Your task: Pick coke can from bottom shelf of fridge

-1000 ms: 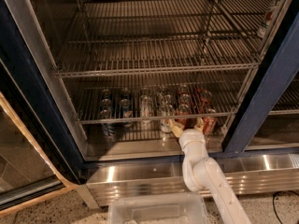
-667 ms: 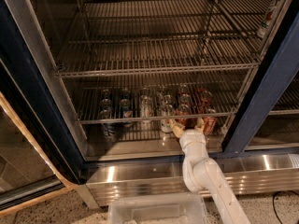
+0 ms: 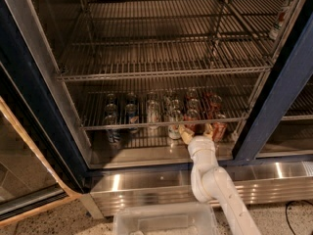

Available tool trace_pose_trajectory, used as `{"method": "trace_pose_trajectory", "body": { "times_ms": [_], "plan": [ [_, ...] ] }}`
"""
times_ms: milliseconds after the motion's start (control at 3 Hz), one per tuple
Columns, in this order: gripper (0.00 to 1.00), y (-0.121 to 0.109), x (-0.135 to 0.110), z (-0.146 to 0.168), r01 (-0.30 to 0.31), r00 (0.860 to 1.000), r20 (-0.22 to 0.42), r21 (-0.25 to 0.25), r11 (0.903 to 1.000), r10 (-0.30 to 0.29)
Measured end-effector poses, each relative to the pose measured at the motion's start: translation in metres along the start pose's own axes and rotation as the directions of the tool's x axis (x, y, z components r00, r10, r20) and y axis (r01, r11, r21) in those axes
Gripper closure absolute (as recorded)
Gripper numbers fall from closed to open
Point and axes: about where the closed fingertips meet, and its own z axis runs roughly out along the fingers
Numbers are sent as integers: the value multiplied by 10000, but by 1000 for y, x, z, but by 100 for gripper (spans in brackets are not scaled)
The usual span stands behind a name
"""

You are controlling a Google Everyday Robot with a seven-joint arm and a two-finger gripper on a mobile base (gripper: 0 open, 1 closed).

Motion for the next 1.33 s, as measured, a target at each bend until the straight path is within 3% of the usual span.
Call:
{"method": "trace_pose_trajectory", "body": {
  "times_ms": [667,1000,1333],
  "plan": [
    [32,1,7,1,62,9999,-151,32,10000,-62],
    [32,0,26,10,279,9986,-443,121,9995,-274],
    [33,0,28,55,41,9999,-92,89,10000,-40]
  ]
}}
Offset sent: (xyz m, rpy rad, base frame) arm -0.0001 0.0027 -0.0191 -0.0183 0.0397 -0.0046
